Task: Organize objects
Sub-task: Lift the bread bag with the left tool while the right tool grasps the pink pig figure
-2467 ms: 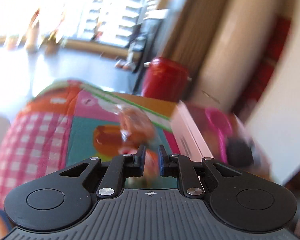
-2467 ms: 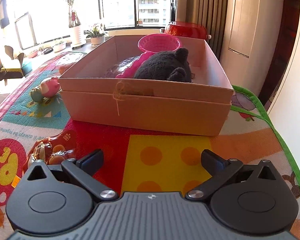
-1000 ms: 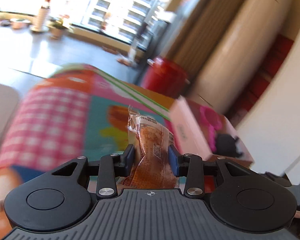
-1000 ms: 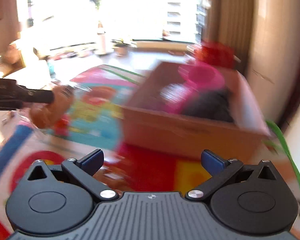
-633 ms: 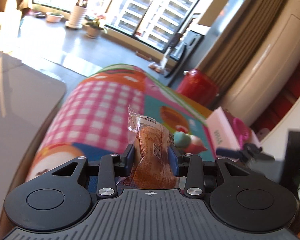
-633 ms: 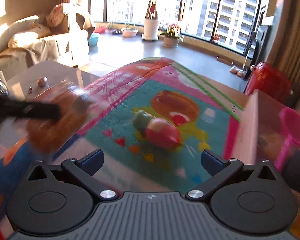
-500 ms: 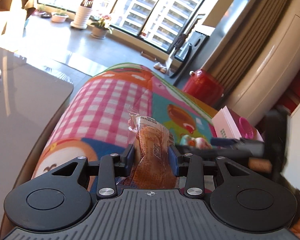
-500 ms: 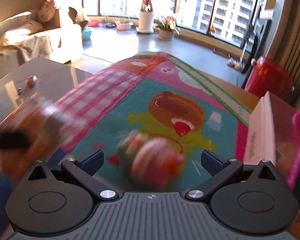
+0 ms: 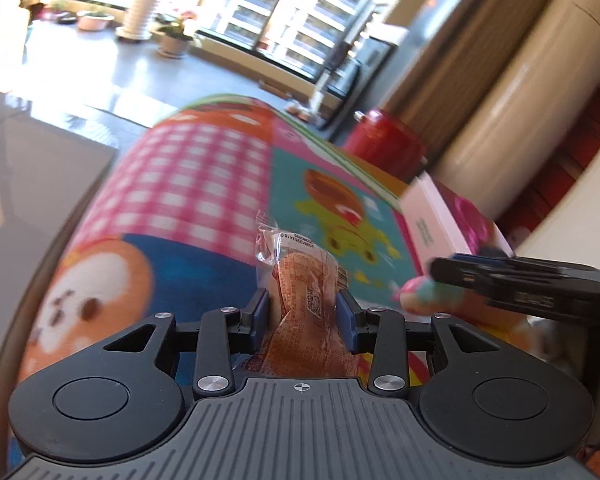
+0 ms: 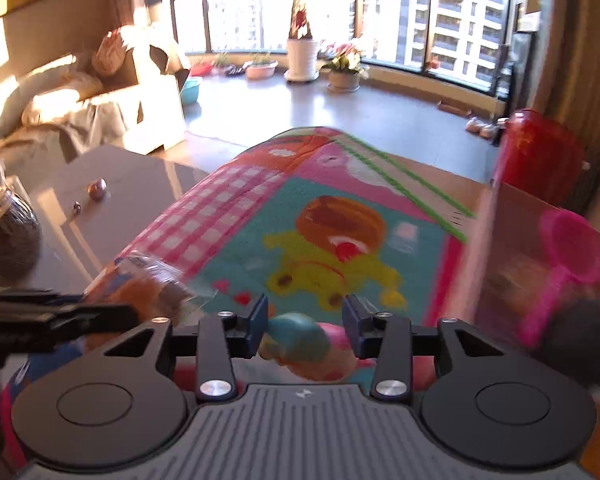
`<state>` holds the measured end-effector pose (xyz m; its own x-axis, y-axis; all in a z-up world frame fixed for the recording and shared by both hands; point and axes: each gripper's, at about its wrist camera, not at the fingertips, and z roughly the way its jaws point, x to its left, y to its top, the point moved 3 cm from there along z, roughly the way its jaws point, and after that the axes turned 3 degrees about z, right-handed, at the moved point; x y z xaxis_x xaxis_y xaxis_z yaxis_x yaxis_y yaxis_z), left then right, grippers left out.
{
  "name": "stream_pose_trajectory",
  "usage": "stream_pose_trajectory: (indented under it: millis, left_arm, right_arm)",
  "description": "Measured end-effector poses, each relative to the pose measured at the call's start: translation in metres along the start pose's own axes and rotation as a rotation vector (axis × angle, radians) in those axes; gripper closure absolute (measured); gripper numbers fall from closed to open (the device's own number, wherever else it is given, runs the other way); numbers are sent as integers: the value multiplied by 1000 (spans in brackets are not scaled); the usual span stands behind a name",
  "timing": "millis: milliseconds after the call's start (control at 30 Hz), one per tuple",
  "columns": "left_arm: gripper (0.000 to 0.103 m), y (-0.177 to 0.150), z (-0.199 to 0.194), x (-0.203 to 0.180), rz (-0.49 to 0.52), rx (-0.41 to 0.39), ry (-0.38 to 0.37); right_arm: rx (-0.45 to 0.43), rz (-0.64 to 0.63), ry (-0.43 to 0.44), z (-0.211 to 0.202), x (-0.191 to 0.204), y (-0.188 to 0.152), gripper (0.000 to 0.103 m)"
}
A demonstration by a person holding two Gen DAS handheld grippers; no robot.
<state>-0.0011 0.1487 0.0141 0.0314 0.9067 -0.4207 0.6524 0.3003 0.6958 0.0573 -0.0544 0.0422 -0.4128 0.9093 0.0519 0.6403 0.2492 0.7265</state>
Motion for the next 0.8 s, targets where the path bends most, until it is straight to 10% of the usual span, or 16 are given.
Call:
stream_pose_trajectory:
  millis: [367,600,800]
  left_arm:
    - [62,-19,42,-74,150,70,-55]
    - [62,-21,45,-88,205,91,-47]
    - [62,-19,39,-83,211,82,-14]
  right_arm:
    - [50,118,-271,-69,-92,-89,67]
    - [-2,192,-185,-74,-96,-99,27]
    - [-53,125,-72,-62,-64,-78,21]
